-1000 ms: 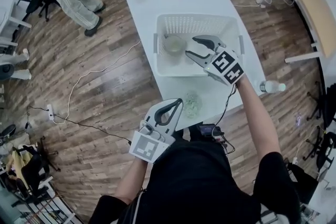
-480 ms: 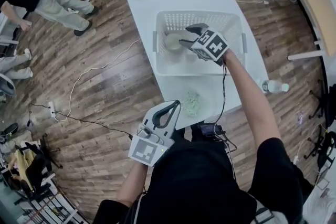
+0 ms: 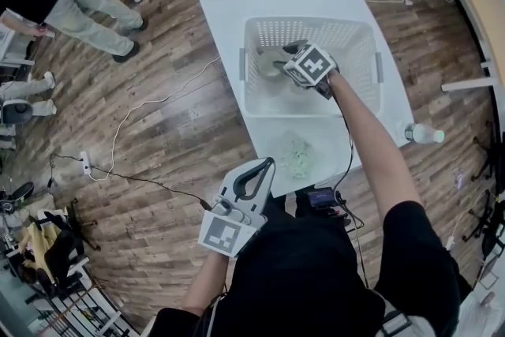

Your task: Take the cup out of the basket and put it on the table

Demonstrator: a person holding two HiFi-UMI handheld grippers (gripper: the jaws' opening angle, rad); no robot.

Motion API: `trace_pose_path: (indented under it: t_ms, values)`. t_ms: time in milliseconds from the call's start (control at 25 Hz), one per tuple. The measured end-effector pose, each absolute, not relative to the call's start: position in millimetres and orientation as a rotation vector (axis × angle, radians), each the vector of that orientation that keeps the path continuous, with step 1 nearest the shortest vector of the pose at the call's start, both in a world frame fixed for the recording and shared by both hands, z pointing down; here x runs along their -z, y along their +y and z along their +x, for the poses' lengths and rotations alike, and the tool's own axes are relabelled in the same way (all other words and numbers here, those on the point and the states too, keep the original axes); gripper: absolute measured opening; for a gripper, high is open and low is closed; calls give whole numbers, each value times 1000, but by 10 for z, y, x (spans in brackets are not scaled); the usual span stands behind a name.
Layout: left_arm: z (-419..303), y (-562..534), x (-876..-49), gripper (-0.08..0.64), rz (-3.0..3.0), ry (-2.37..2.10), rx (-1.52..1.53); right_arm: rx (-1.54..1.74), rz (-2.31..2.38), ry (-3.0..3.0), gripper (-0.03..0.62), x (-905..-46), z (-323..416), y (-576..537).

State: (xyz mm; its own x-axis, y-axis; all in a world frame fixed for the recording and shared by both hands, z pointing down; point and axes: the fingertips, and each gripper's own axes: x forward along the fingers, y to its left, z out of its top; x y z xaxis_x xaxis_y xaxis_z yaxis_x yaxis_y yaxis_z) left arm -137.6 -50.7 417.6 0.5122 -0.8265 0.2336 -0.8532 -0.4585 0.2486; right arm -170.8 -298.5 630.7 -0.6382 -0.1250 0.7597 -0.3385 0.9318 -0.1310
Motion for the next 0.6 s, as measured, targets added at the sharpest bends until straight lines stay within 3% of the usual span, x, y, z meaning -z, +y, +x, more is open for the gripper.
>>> trace_pose_path:
  t_ms: [200,360,600]
  values:
    - [-1421,-465,-4209,9,2409,-1409,-124,-412,388,-2215,210,-6445,-1748,-3023]
    - [-1406,-443,-4264,9,2410,-1400,-126,-421,416,-2185,129,-6543,-1739,-3049]
    - [-1400,-468,-4270,9,2404,-1395,-111,-429,422,-2167,94,-6557,-1753,-3087]
